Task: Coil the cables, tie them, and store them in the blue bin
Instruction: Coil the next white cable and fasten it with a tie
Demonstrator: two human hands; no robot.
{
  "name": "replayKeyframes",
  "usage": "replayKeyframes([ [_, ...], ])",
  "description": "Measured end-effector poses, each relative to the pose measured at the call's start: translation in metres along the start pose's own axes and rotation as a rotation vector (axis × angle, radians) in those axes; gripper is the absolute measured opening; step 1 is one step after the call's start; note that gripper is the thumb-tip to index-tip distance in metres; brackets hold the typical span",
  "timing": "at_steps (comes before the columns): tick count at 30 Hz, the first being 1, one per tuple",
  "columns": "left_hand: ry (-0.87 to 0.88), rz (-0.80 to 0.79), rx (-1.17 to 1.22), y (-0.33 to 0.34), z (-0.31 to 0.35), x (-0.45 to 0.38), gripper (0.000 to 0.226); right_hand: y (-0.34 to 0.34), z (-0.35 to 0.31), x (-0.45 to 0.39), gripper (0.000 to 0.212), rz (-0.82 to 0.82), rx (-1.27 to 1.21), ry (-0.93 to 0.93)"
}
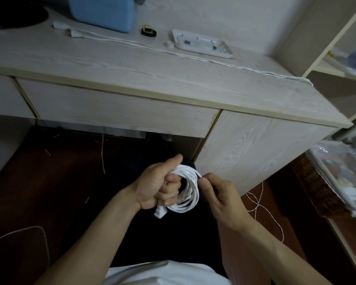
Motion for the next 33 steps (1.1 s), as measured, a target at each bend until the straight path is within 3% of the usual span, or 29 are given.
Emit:
replayKeyframes([
  [4,0.05,0.096,0.253,-0.005,0.008,-0.004,0.053,0.002,0.006,-0.001,0.022,-0.045,0.03,0.049],
  [9,0.148,0.166,0.549,-0.022,0.015,-0.014,0.056,0.011,0.02,0.005,0.026,-0.22,0.098,0.146],
  [13,0.227,0.157,0.597,-0.027,0.019,-0.013,0.05,0.021,0.02,0.01,0.031,-0.341,0.196,0.129],
  [18,0.209,-0.017,0.564,-0.013,0.018,-0.009,0.058,0.022,0.021,0.01,0.033,-0.331,0.217,0.111],
  [21,0.182,-0.039,0.565,-0.008,0.016,-0.007,0.056,0.022,0.025,0.011,0.035,-0.338,0.246,0.122],
  [28,0.146,0.273,0.773,-0.032,0.005,-0.017,0.045,0.022,0.03,0.011,0.044,-0.314,0.279,0.17],
  [33,0.221,0.419,0.951,-0.053,0.007,-0.019,0.046,0.017,0.039,0.012,0.028,-0.301,0.231,0.29],
])
Point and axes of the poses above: each hand's wrist, its own x-axis away from the middle knuckle, its own y-axis out of the palm, z = x × y, the point moved 7 cm from there along -x, towards the middle knuckle, and after that the axes turned 10 degrees about z, right-handed, at the moved point
